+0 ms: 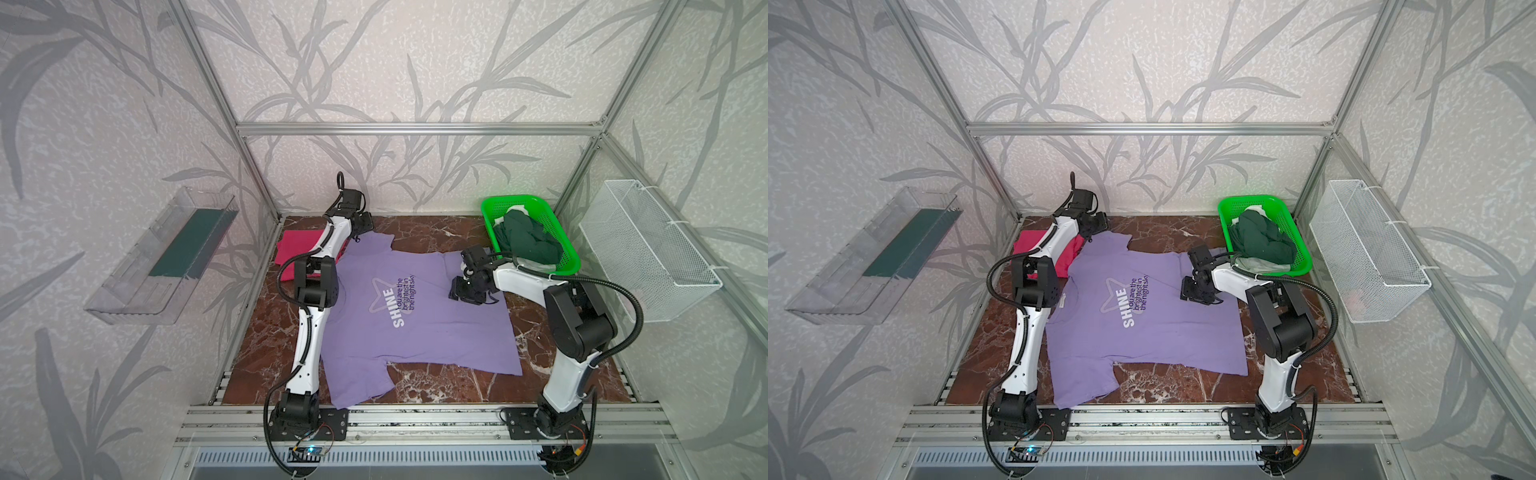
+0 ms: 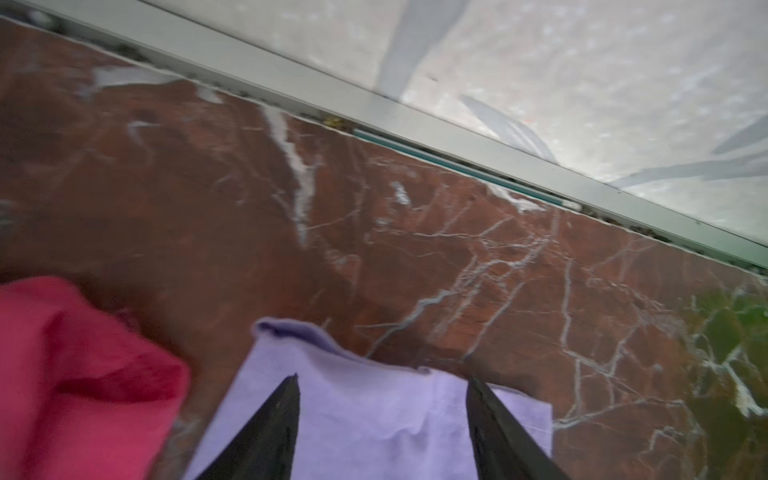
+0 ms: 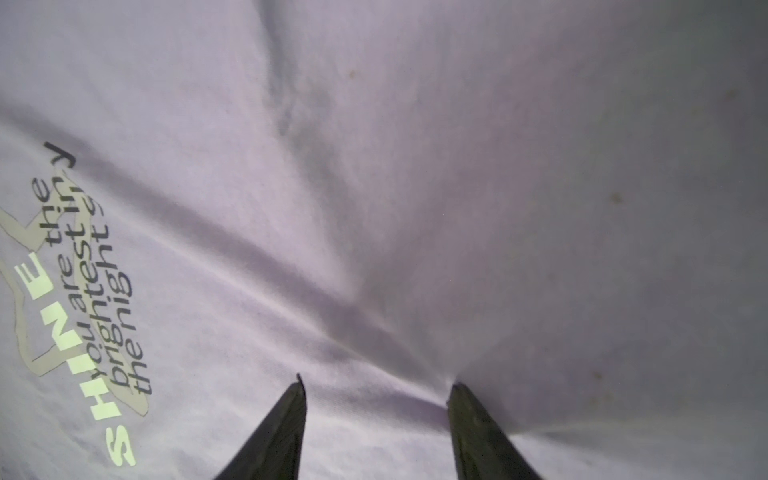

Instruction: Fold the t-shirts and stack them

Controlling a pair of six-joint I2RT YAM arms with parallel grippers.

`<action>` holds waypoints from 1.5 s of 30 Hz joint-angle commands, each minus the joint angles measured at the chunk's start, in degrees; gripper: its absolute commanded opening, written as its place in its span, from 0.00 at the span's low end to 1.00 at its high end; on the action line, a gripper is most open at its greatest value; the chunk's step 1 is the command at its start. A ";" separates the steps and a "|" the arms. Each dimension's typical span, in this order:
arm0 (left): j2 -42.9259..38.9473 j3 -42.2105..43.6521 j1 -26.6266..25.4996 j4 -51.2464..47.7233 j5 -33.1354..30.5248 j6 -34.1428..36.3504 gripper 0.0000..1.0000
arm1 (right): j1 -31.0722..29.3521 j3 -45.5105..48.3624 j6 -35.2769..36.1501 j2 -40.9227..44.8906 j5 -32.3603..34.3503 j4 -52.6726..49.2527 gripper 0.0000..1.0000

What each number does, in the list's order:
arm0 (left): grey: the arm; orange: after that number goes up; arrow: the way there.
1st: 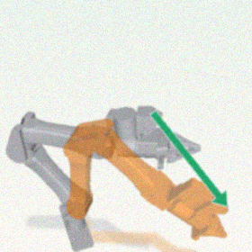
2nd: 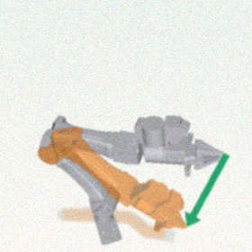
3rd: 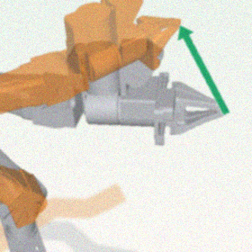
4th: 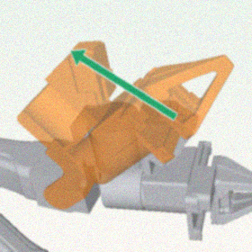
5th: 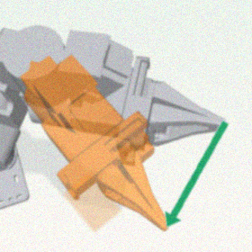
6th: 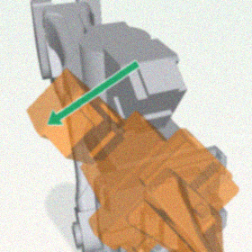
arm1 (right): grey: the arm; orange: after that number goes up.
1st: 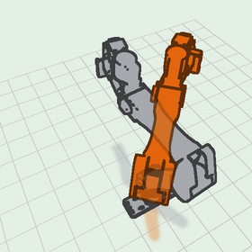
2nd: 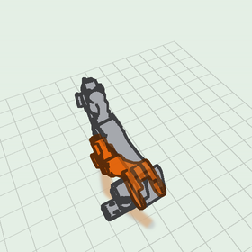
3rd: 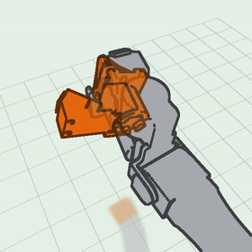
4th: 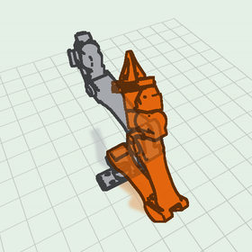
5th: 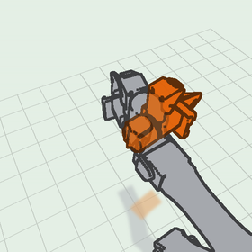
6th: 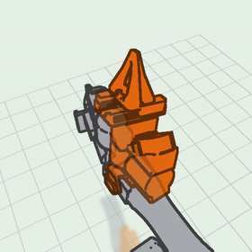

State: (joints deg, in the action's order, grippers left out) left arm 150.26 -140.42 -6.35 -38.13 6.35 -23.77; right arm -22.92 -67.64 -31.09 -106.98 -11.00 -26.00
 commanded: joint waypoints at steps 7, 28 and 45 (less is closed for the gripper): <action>3.02 -4.47 0.92 -6.19 -3.79 1.18 0.62 | 0.97 -6.51 3.13 0.90 0.80 -4.79 0.58; 3.83 -10.13 1.75 -4.48 3.12 1.43 0.00 | 7.90 -12.87 9.86 0.44 2.52 -4.40 0.74; -20.74 19.11 4.83 -0.11 -5.73 -0.44 0.00 | 11.05 -27.30 11.01 -12.87 5.41 -6.08 0.67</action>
State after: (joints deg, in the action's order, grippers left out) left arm 130.15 -123.48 -2.33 -38.22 2.79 -24.01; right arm -11.84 -92.20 -20.05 -117.58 -6.04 -30.28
